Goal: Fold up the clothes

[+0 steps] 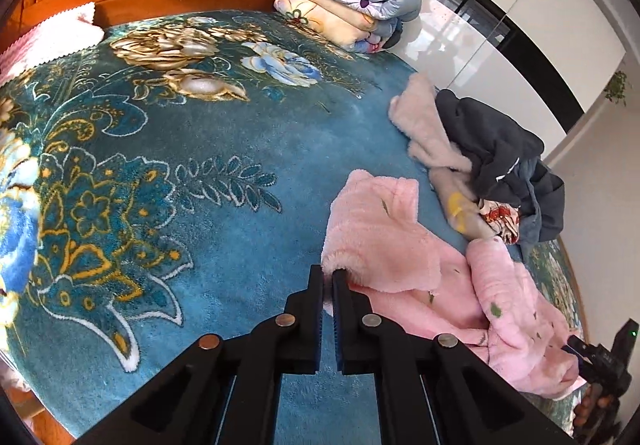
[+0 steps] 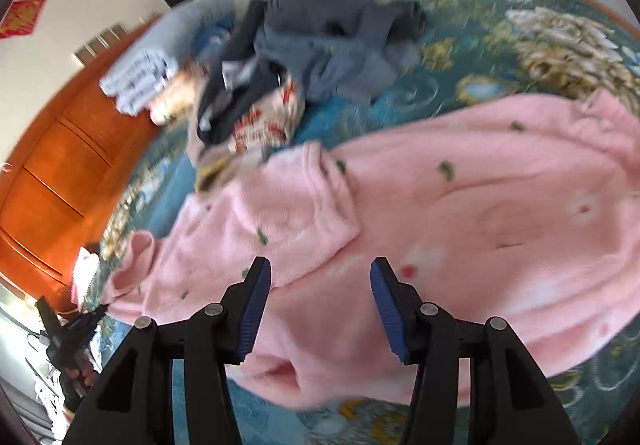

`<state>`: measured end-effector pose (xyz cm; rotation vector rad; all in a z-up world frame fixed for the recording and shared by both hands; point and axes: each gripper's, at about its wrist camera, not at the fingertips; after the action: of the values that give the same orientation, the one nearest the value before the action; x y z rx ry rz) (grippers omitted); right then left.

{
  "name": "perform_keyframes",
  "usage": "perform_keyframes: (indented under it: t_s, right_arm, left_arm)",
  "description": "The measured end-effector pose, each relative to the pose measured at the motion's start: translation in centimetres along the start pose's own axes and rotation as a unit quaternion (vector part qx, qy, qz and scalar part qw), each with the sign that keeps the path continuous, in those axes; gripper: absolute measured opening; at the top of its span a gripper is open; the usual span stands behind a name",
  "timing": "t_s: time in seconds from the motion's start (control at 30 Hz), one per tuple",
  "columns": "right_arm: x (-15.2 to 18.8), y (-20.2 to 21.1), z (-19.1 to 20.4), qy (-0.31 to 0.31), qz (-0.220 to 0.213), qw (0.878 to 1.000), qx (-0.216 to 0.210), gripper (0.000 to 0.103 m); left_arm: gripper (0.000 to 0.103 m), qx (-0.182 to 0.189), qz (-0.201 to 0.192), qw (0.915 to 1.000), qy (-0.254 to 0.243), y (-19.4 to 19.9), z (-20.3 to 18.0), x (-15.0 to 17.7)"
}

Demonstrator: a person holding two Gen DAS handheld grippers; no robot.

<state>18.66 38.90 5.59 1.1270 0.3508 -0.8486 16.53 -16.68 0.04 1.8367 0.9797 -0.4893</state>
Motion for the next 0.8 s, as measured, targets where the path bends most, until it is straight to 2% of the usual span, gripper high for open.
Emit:
perform_keyframes:
  t_s: [0.13, 0.2, 0.23, 0.27, 0.3, 0.33, 0.4, 0.53, 0.6, 0.73, 0.8]
  right_arm:
    - [-0.6, -4.3, 0.7, -0.007, 0.039, 0.998, 0.055, 0.053]
    - [-0.9, -5.3, 0.2, -0.039, 0.047, 0.997, 0.051, 0.053]
    - [-1.0, -5.6, 0.1, -0.052, 0.048, 0.996, 0.046, 0.045]
    - [-1.2, -5.0, 0.7, -0.050, 0.041, 0.997, 0.033, 0.018]
    - [-1.3, -4.5, 1.4, -0.048, 0.033, 0.998, 0.021, 0.003]
    - [-1.4, -4.0, 2.0, -0.047, 0.026, 0.999, 0.008, 0.003]
    - [-1.7, -2.9, 3.3, -0.043, 0.012, 0.999, -0.017, 0.003]
    - [-2.7, 0.4, 8.5, 0.005, -0.027, 0.994, -0.104, 0.003]
    - [-2.9, 1.3, 11.7, 0.031, -0.033, 0.988, -0.146, 0.003]
    - [-1.8, 0.5, 16.7, 0.047, -0.005, 0.976, -0.211, 0.003]
    - [-0.2, -0.4, 18.6, 0.054, 0.021, 0.972, -0.229, 0.003]
  left_arm:
    - [0.005, 0.018, 0.007, 0.9998, 0.002, 0.5, 0.6, 0.3]
    - [0.006, 0.023, 0.006, 0.9997, 0.003, 1.0, 1.0, 0.4]
    - [0.006, 0.025, 0.005, 0.9997, 0.003, 1.3, 1.1, 0.4]
    - [0.010, 0.028, 0.004, 0.9996, 0.004, 1.7, 1.3, 0.4]
    - [0.017, 0.035, 0.002, 0.9994, -0.003, 1.9, 0.7, 0.4]
    - [0.021, 0.046, -0.001, 0.9989, -0.012, 2.2, -0.2, 0.3]
    - [0.037, 0.066, -0.006, 0.9973, -0.031, 2.7, -2.1, 0.3]
    - [0.048, 0.107, -0.018, 0.9917, -0.070, 3.7, -5.7, 0.2]
    - [0.059, 0.127, -0.023, 0.9877, -0.088, 4.2, -7.6, 0.1]
    - [0.061, 0.194, -0.007, 0.9737, -0.119, 4.3, -12.4, 1.2]
    - [0.062, 0.207, 0.006, 0.9736, -0.096, 3.8, -12.4, 1.2]
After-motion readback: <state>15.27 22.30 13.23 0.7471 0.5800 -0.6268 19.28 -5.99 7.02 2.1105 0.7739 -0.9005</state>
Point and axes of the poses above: each gripper's, at about its wrist camera, not at the fingertips, and y roughly against the way its jaws point, z to its left, x to its underside, and after that the axes turned 11 degrees about -z, right-handed
